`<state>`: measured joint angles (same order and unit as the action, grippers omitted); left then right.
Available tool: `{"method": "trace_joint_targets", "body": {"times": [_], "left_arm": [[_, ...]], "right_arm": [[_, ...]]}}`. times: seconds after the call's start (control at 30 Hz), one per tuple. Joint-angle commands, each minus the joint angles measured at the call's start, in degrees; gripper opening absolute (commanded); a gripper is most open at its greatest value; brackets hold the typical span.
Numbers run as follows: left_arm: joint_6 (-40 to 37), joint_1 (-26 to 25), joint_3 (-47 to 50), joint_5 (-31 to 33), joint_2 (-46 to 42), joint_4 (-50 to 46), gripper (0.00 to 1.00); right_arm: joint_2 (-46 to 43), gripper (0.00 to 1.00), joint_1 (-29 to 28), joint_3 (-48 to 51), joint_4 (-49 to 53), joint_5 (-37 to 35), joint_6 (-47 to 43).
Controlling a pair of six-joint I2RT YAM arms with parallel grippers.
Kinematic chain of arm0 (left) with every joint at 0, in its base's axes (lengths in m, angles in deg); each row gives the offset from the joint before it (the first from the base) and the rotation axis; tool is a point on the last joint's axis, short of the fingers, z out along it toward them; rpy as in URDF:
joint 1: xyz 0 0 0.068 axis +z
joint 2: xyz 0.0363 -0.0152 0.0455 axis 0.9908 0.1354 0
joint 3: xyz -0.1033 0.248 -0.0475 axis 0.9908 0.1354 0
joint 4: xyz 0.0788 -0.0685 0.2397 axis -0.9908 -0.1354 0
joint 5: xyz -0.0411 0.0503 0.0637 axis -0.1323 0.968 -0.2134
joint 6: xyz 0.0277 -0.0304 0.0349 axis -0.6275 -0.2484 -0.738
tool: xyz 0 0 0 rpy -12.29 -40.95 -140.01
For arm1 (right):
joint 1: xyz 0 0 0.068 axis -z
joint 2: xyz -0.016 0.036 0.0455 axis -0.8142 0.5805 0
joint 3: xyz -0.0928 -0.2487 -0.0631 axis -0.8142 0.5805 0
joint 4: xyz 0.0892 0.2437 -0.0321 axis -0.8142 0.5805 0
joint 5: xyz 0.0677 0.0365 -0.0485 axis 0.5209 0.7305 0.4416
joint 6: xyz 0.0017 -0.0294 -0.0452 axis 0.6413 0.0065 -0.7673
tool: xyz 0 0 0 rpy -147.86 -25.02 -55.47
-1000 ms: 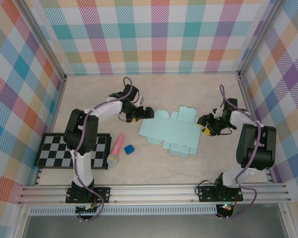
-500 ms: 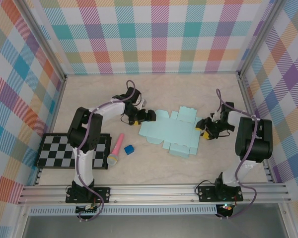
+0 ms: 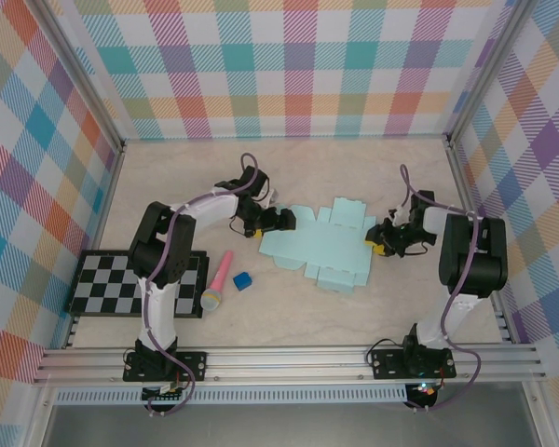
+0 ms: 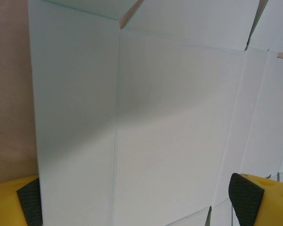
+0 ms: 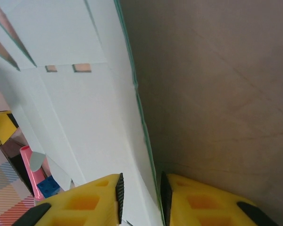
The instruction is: Fold the paper box
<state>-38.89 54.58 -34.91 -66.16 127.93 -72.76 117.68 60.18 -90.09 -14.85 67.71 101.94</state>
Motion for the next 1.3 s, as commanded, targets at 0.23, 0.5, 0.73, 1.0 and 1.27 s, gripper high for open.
{"method": "trace_joint_targets", "body": {"times": [0.23,0.5,0.73,1.0,1.27], "left_arm": [[0.3,-3.3,0.7,-2.7,-0.7,-1.4,0.99],[-2.4,4.1,-1.5,-3.3,-10.7,-4.6,1.0],[-8.8,7.3,-0.5,-9.0,-17.9,1.2,1.0],[-23.6,4.2,-2.9,-15.3,-16.1,7.9,1.0],[-31.6,0.9,-10.1,-25.0,-5.7,7.3,1.0]], "right_arm": [[-1.5,0.04,-2.4,-6.8,3.9,1.2,-6.6],[-3.4,0.0,-3.1,-20.2,16.0,-12.9,-27.8],[-0.2,0.0,-5.7,-33.9,28.6,-20.1,-52.6],[5.5,0.0,-13.1,-42.7,39.8,-25.6,-73.5],[4.4,0.0,-16.0,-43.4,38.4,-29.4,-76.2]]}}
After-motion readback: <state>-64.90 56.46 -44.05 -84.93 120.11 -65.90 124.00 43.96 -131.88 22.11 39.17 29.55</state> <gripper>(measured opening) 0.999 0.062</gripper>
